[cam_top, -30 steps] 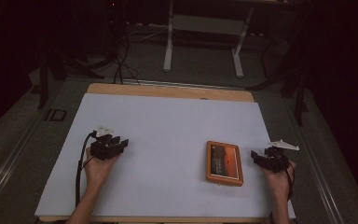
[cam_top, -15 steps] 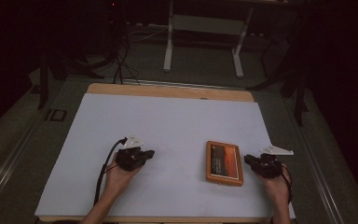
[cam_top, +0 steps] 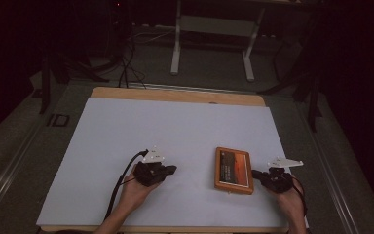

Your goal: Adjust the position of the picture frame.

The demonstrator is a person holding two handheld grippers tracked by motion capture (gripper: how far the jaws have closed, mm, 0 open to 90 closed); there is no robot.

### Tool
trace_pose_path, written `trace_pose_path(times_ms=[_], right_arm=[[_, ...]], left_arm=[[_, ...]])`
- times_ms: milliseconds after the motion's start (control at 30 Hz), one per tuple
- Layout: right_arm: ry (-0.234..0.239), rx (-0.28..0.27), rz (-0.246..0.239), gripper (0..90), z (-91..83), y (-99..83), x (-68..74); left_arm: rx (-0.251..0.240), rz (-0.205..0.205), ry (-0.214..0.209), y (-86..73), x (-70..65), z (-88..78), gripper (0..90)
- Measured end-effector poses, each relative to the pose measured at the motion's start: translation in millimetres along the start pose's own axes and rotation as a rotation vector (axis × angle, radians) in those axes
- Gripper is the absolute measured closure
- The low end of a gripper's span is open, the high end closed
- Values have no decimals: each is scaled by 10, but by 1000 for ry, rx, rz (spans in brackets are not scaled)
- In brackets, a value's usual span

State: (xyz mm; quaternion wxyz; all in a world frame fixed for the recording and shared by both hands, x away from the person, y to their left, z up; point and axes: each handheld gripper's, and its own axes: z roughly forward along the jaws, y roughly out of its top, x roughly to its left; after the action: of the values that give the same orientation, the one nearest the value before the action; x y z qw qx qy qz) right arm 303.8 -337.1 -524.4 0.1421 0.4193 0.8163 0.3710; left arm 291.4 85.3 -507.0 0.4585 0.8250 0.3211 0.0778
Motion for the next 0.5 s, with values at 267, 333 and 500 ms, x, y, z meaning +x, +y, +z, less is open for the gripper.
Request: trace_pose_path(times_ms=[267, 333, 500], right_arm=[[17, 19, -57, 899, -52, -24, 112], [24, 24, -71, 899, -59, -22, 142], [46, 33, -103, 899, -45, -3, 212]], left_arm=[[7, 28, -63, 27, -162, 104, 897], [11, 38, -89, 34, -224, 139, 896], [36, 86, -139, 46, -419, 259, 896]])
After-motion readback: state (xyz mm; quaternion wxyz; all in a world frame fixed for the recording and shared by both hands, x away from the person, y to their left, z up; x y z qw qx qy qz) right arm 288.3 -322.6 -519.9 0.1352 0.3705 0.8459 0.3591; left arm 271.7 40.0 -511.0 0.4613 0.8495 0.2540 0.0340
